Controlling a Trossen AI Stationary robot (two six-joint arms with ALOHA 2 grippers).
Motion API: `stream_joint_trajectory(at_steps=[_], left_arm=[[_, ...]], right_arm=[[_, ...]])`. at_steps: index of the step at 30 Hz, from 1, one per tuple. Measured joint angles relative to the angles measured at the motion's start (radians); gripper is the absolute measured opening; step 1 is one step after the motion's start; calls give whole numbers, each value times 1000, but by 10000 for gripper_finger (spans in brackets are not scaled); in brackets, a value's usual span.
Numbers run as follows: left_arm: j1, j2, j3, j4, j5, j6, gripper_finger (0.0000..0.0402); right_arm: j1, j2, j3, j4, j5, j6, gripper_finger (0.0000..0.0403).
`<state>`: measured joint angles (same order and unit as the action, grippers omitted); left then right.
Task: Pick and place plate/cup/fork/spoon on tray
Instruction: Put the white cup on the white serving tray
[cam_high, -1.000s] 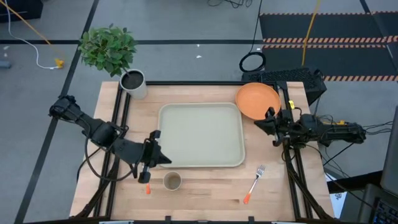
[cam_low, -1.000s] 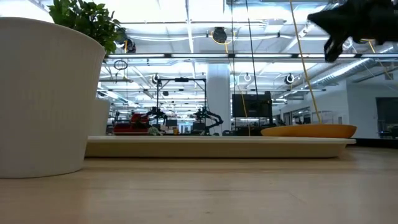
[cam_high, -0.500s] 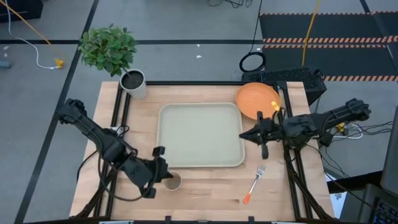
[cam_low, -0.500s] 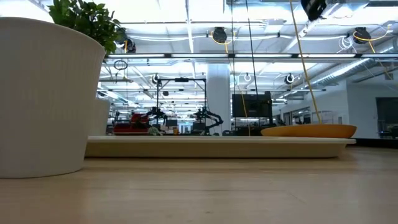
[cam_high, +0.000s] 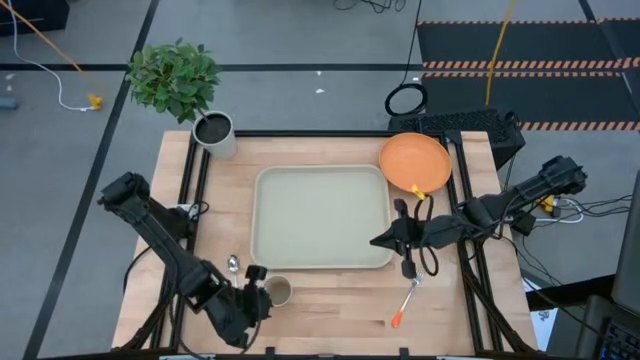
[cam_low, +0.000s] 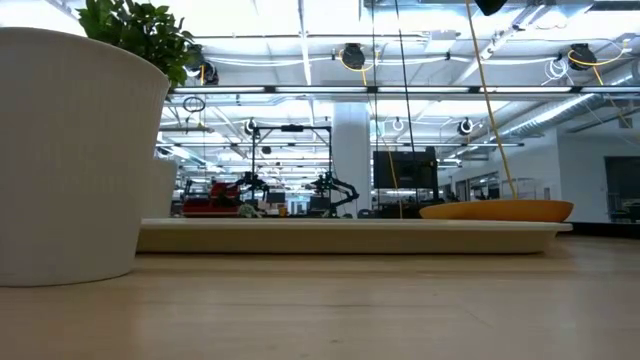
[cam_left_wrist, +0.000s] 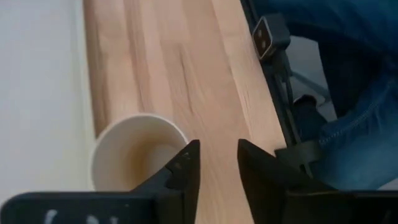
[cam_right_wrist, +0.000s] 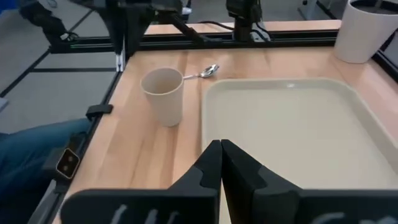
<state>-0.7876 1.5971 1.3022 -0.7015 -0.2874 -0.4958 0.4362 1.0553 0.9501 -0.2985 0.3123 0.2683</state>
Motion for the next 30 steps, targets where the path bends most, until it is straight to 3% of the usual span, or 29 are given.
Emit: stream_joint_trajectory(at_steps=[9,14,30], left_arm=[[-13,93,0,-1,-15,58,179],[2,119,0,-4,-21,94,194],[15,119,-42,-81,-28,120,103]], right_arm=[[5,-1,1,0,-1,7,0],[5,-1,1,-27,-2,8,0],[11,-1,1,-24,-3,33,0]])
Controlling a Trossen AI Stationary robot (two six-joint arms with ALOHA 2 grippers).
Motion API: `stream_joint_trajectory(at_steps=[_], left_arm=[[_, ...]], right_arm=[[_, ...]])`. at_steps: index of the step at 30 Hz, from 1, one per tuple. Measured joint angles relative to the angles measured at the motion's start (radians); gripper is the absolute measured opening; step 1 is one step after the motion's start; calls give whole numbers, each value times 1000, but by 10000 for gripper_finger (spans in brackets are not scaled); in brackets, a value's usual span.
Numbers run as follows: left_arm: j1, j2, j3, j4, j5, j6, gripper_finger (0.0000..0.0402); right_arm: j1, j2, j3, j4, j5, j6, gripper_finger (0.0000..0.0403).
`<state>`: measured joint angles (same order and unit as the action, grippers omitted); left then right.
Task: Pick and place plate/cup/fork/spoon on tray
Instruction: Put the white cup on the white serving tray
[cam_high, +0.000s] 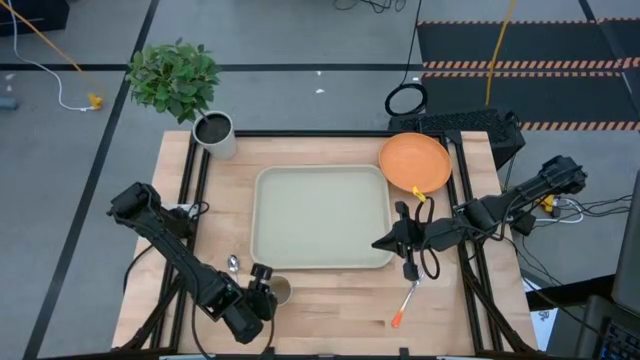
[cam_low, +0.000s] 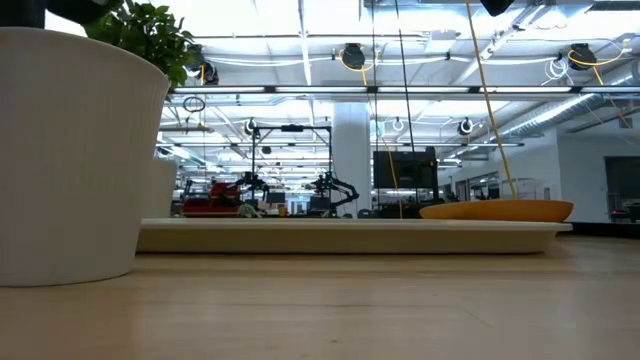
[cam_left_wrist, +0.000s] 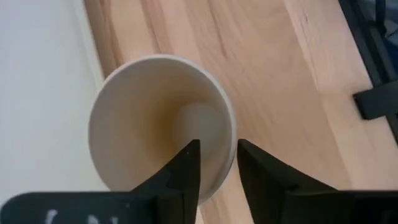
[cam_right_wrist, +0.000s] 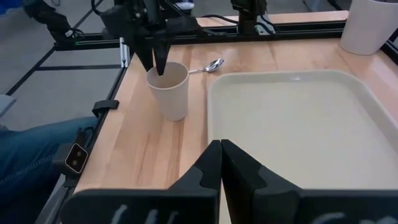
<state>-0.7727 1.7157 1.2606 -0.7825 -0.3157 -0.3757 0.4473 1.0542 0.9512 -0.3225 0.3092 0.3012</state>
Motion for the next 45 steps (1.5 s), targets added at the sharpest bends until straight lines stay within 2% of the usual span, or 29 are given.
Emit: stream_joint_trajectory(at_steps=[5,11,17,21,26,30,36,40,45], left_arm=[[0,0,-23,6,0,32,72],[-7,0,-1,53,25,122,11],[-6,0,67,48,29,180,16],[-4,0,150,-18,22,244,7],[8,0,256,-149,-77,330,15],[33,-1,323,-233,-115,395,7],[96,-2,376,-350,-188,412,18],[149,-4,384,-437,-191,406,7],[235,-10,384,-513,-195,339,18]], right_arm=[[0,0,0,0,0,-2,0],[0,0,0,0,1,-12,0],[0,0,0,3,1,-18,0],[0,0,0,3,2,-18,0],[0,0,0,3,2,-18,0],[0,0,0,3,2,-27,0],[0,0,0,2,3,-30,0],[0,0,0,-3,3,-29,0],[0,0,0,-5,3,-29,0]])
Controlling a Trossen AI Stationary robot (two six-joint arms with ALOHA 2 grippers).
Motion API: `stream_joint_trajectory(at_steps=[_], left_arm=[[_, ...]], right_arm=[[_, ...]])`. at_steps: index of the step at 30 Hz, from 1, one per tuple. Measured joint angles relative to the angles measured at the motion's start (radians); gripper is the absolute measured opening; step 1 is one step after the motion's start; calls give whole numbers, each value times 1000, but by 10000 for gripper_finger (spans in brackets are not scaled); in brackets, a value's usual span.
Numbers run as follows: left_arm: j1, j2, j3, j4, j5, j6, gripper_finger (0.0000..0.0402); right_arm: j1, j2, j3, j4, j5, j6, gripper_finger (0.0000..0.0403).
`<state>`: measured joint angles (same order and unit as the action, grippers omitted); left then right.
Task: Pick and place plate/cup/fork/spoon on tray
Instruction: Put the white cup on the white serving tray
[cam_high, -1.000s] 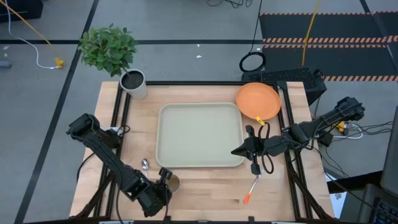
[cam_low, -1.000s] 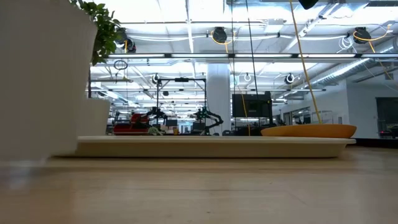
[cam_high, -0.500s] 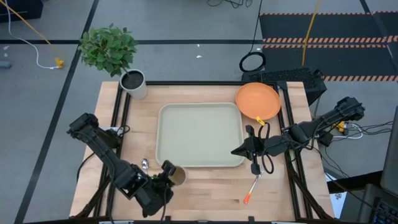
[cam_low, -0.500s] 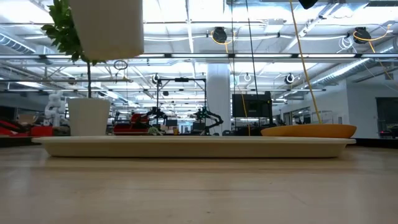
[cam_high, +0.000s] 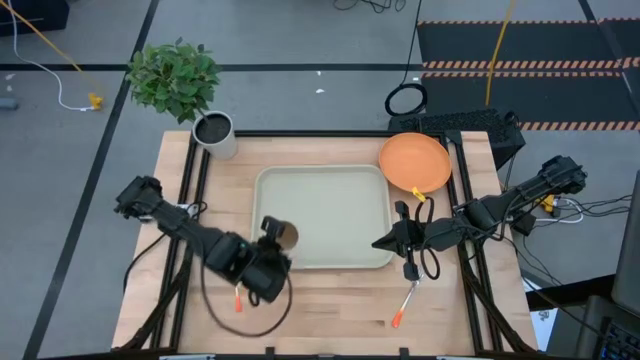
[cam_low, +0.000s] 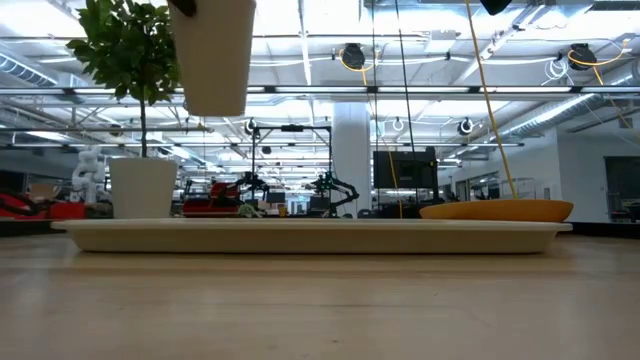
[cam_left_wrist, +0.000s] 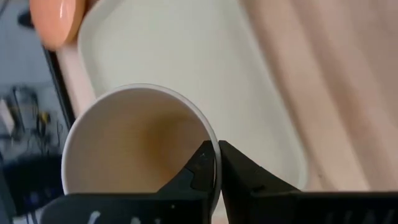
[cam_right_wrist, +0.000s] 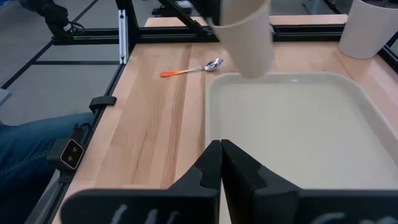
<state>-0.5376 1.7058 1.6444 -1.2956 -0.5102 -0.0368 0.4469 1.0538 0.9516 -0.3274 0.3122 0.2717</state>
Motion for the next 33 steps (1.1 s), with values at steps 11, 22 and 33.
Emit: stream_joint_trajectory(at_steps=[11,22,33], left_arm=[[167,-7,0,-28,1,-10,18],[309,-7,-73,41,21,5,17],[404,-124,-286,266,12,-28,17]], right_arm=[[0,0,0,0,0,-4,0],[0,36,0,-3,1,1,0],[1,73,0,-30,0,4,0]])
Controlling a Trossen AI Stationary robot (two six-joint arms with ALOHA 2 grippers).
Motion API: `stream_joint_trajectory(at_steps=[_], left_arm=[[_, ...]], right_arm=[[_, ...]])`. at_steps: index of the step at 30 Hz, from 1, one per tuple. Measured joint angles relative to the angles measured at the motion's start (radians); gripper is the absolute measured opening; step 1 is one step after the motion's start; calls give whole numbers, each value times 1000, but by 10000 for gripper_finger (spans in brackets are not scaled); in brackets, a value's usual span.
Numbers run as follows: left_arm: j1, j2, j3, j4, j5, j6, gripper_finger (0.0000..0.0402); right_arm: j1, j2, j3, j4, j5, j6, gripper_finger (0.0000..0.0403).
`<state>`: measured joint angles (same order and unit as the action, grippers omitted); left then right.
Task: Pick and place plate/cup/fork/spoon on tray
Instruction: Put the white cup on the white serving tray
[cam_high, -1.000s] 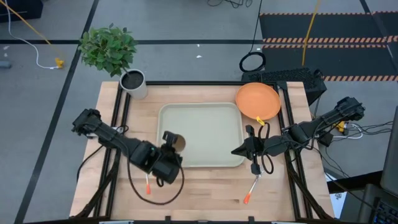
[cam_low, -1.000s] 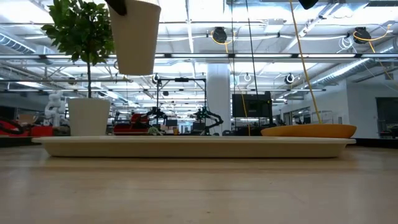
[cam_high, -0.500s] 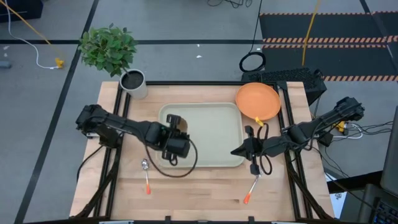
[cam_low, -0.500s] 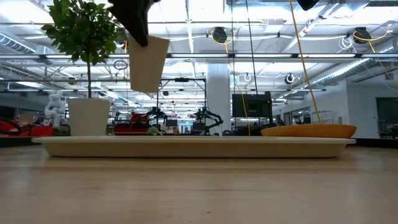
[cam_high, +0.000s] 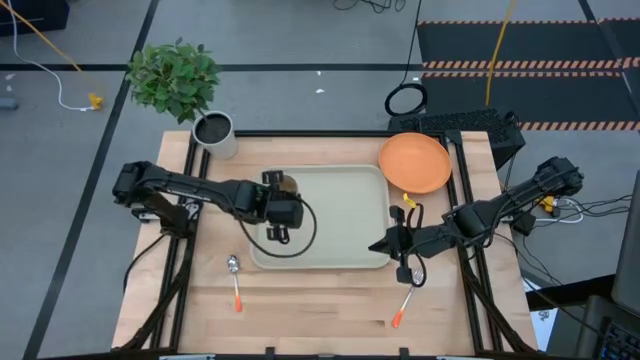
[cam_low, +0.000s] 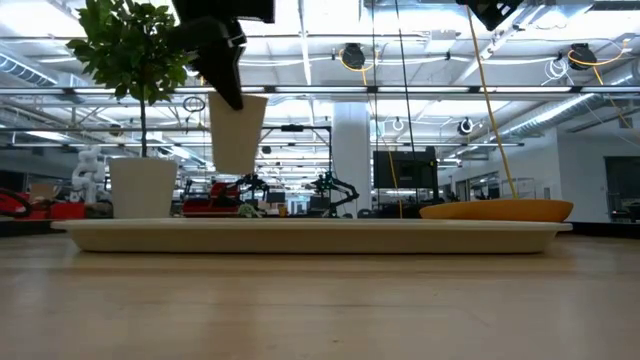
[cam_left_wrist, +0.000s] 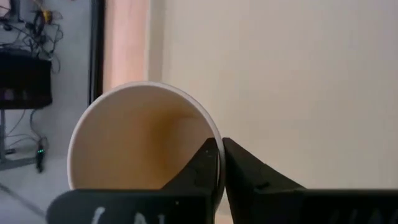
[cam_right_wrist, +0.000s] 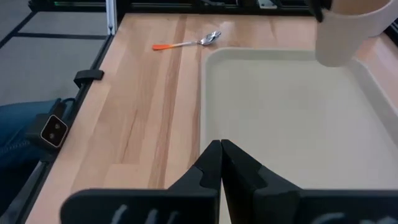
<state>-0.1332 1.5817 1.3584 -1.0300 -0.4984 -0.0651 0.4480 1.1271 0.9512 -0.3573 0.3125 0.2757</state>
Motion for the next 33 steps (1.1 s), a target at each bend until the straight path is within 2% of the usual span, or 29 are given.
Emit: stream_joint_trajectory(at_steps=[4,9,15,21,28,33], left_arm=[[9,-58,-82,56,-1,-12,8],[32,-105,-132,70,-6,-20,21],[103,-109,-186,118,-8,-10,7],[172,-108,-220,151,20,-42,29],[243,-108,-284,247,101,-25,34],[276,-108,-302,267,106,-23,34]], right_arm=[[4,5,0,1,1,0,0],[4,5,0,9,4,0,0],[4,5,0,16,5,22,0],[4,5,0,15,5,21,0],[5,5,0,15,5,19,0],[5,5,0,15,5,19,0]])
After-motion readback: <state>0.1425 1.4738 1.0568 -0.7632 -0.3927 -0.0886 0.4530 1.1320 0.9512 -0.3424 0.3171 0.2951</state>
